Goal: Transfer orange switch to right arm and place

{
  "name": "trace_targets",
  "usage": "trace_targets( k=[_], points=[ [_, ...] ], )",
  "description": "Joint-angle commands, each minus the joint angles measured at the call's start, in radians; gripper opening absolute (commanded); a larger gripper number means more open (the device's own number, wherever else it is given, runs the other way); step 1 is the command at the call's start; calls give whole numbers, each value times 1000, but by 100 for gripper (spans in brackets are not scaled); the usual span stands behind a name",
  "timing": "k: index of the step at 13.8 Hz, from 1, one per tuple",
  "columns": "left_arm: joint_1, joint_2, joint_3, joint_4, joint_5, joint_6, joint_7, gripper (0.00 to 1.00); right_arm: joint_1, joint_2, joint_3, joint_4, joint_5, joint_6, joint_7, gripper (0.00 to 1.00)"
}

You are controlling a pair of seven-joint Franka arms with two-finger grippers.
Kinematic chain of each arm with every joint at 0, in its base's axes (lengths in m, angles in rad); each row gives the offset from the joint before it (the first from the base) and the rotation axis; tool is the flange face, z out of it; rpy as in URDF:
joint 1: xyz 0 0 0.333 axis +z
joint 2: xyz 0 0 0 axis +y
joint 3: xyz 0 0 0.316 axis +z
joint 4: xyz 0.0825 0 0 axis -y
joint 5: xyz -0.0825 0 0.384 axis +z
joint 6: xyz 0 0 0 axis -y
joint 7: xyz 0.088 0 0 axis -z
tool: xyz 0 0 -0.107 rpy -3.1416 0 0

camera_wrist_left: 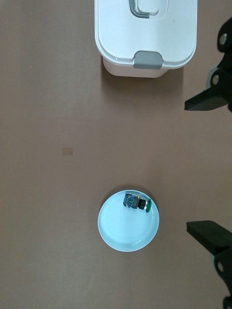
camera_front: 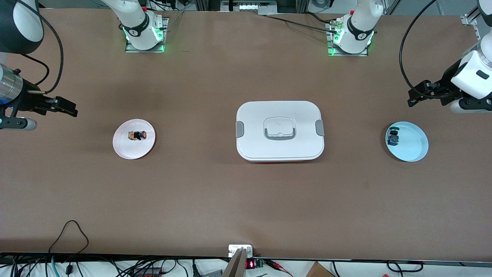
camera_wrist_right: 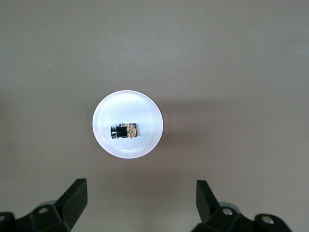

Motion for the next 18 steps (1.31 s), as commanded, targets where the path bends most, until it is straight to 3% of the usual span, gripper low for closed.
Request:
trace_targets(
  k=[1, 6, 18],
  points=[
    [5, 7, -2, 26, 9, -21, 22, 100, -2, -50, 2, -58, -11, 43, -12, 100],
    [5, 7, -2, 26, 7, -21, 21, 100, 1, -46, 8, 39, 4, -69, -13, 100],
    [5, 7, -3, 26, 9, -23, 21, 100, 12, -45, 21, 111, 18, -150, -16, 100]
  ],
)
